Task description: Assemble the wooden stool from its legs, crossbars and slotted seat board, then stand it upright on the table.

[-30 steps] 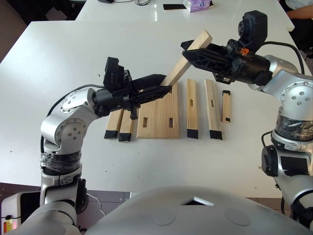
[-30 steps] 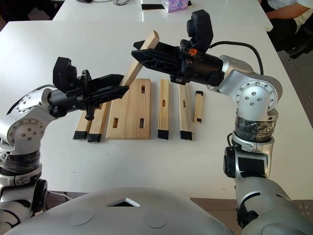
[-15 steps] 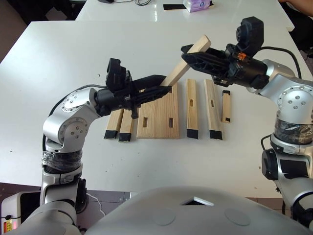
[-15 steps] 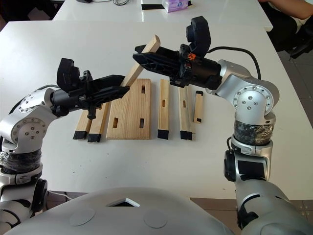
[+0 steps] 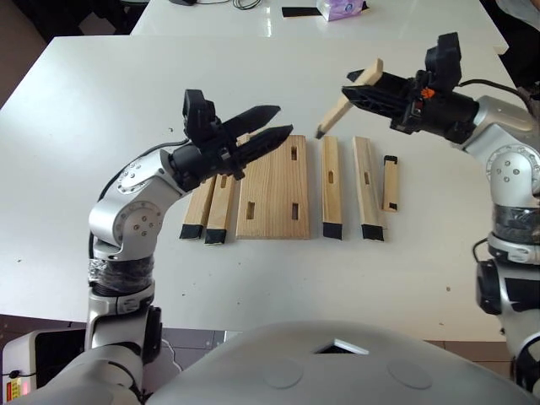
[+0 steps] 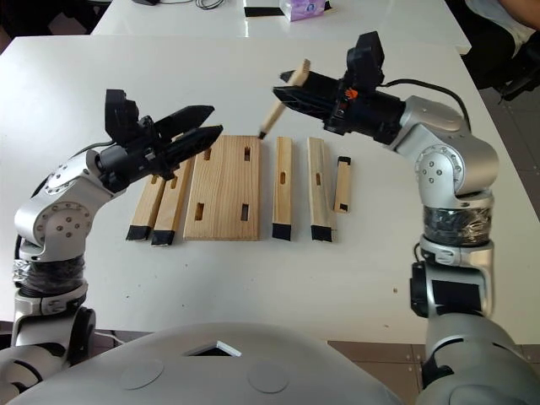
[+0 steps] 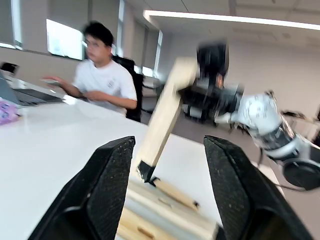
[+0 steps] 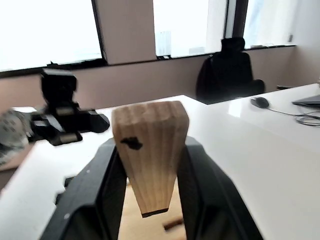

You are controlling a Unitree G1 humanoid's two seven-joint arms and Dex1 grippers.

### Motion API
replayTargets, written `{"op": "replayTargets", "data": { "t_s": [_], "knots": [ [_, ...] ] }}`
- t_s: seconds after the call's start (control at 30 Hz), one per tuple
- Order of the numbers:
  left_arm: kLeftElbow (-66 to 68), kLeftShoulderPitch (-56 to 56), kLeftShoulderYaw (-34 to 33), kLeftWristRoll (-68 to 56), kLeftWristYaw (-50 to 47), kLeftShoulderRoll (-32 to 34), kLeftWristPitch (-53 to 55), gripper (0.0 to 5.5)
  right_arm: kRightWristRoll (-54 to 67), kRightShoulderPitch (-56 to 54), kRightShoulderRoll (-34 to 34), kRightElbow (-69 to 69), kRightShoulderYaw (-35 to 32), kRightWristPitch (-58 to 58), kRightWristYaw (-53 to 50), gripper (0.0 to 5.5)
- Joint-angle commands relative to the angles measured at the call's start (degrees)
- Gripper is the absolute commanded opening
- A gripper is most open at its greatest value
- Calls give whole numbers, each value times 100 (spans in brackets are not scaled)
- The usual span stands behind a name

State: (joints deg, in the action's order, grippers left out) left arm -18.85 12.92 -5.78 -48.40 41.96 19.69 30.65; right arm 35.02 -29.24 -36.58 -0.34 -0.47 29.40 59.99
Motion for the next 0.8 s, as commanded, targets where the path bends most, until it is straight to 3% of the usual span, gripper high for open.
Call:
{"op": "replayTargets", "data": {
  "t_s": [0.03,0.23,0.8],
  "knots": [
    [65,172,-42,215,-970,-853,-477,255,-905,-139,-489,935,397,-988,879,132],
    [275,242,-306,316,-1769,-1404,-872,255,-1372,-51,-659,1427,487,-1638,1467,132],
    [636,233,-337,548,-1857,-1305,-882,255,-1624,402,-658,1656,453,-1854,1792,132]
  ]
}}
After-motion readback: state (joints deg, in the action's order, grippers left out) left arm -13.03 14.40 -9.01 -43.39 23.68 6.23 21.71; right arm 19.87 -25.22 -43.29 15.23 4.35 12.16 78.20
